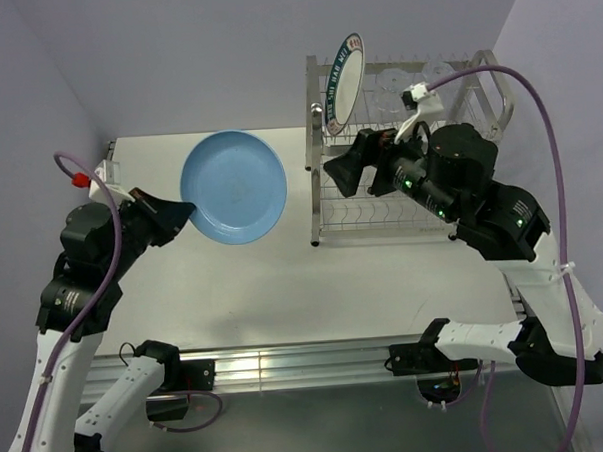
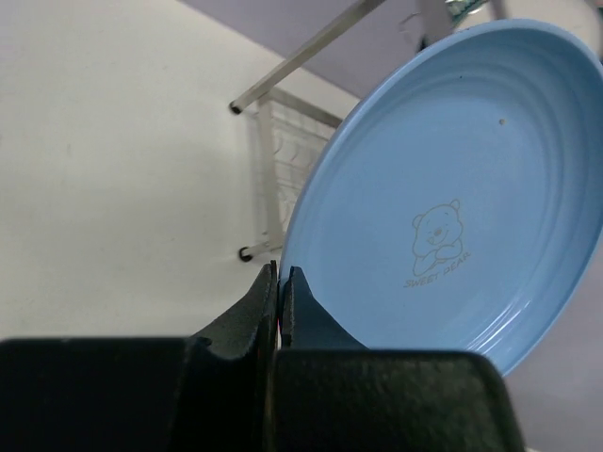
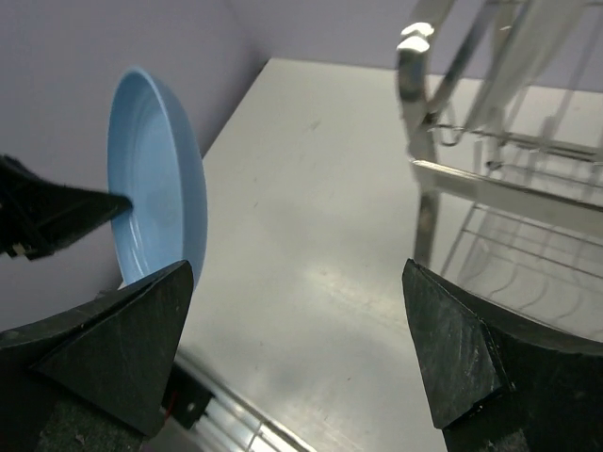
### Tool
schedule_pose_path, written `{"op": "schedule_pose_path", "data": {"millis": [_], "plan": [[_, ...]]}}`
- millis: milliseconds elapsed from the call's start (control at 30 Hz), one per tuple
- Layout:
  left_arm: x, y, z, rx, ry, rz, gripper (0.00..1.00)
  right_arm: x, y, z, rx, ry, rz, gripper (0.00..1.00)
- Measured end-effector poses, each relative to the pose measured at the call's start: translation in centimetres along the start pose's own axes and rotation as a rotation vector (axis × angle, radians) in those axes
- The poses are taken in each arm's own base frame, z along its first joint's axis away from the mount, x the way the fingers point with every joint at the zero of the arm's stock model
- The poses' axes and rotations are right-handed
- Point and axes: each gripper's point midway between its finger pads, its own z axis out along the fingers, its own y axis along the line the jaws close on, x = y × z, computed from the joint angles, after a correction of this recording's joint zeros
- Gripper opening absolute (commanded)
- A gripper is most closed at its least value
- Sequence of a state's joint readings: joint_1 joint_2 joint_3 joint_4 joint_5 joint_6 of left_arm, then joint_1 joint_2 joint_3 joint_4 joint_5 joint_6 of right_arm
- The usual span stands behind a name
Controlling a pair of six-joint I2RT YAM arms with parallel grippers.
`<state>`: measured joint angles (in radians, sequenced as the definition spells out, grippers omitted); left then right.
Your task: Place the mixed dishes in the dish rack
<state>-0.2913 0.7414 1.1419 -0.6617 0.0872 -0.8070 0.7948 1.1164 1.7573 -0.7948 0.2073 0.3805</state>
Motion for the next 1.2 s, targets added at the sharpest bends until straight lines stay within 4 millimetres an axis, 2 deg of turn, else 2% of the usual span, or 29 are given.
{"op": "schedule_pose_path", "data": {"millis": [100, 200, 533, 700, 800, 833, 900, 933, 1000, 1100, 1133, 1200], "plan": [[-1.1, -2.2, -1.2, 0.078, -0.023, 0.011, 0.00, 1.4, 1.9, 0.7, -0.094, 0.067, 0.012, 1.00], [-1.3, -3.2, -1.3, 0.119, -0.019, 0.017, 0.00, 2.3, 3.2, 1.3, -0.156, 0.110, 0.023, 1.00], [-0.7, -4.0, 0.3, 0.156, 0.040, 0.014, 0.00, 2.7, 7.2, 1.3, -0.350, 0.156, 0.069, 1.00], [-0.9, -4.7, 0.1, 0.181, 0.048, 0.015, 0.00, 4.0, 8.4, 3.4, -0.378, 0.201, 0.070, 0.99], [-1.2, -5.5, -0.2, 0.214, 0.040, 0.018, 0.00, 5.9, 8.9, 5.3, -0.364, 0.253, 0.062, 0.83], [-1.3, -5.8, -0.3, 0.226, 0.038, 0.016, 0.00, 6.6, 9.1, 5.8, -0.359, 0.270, 0.057, 0.62], [-1.4, -6.3, -0.5, 0.249, 0.039, 0.013, 0.00, 7.7, 9.4, 6.6, -0.349, 0.294, 0.041, 0.26], [-1.4, -6.4, -0.5, 0.254, 0.037, 0.013, 0.00, 7.9, 9.6, 6.8, -0.343, 0.298, 0.040, 0.00], [-1.5, -6.3, -0.4, 0.256, 0.033, 0.022, 0.00, 7.8, 9.5, 7.1, -0.306, 0.283, 0.051, 0.00], [-1.4, -6.4, -0.2, 0.263, 0.038, 0.020, 0.42, 7.2, 9.9, 6.6, -0.297, 0.248, 0.036, 0.00], [-1.4, -6.5, -0.2, 0.268, 0.040, 0.018, 0.60, 7.0, 9.9, 6.4, -0.290, 0.232, 0.029, 0.00], [-1.3, -6.7, -0.3, 0.278, 0.047, 0.011, 0.71, 6.2, 9.8, 5.9, -0.279, 0.201, 0.019, 0.00]]}}
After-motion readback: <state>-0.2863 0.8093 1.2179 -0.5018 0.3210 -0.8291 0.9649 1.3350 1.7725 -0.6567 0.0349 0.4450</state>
